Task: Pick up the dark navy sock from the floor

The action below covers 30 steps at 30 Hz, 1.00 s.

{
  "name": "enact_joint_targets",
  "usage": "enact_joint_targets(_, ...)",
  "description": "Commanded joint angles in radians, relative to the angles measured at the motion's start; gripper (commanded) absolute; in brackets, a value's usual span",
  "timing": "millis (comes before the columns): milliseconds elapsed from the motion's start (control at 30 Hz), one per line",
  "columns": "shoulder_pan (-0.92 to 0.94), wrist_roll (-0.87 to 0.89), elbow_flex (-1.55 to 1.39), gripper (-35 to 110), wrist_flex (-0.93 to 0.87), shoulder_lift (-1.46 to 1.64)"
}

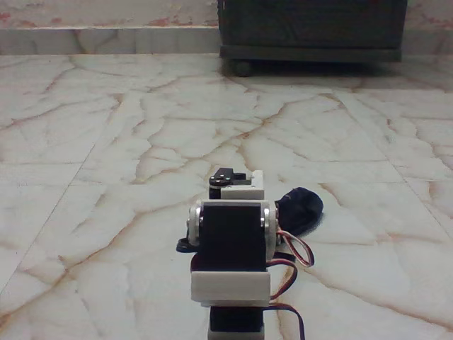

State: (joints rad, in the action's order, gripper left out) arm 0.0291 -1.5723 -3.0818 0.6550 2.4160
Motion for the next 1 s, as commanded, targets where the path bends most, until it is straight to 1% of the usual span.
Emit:
enact_joint_targets(0, 0.052, 0.018, 0.0, 0, 0.1, 0.011)
enact_joint_targets(533, 0.048, 0.02, 0.0, 0, 0.061, 0.011)
enact_joint_targets(667, 0.048, 0.025, 0.049, 0, 0.044, -0.071)
enact_joint_targets(733, 0.048, 0.037, 0.143, 0, -0.017, -0.137)
enact_joint_targets(967, 0.048, 0.11, 0.497, 0, -0.319, -0.402)
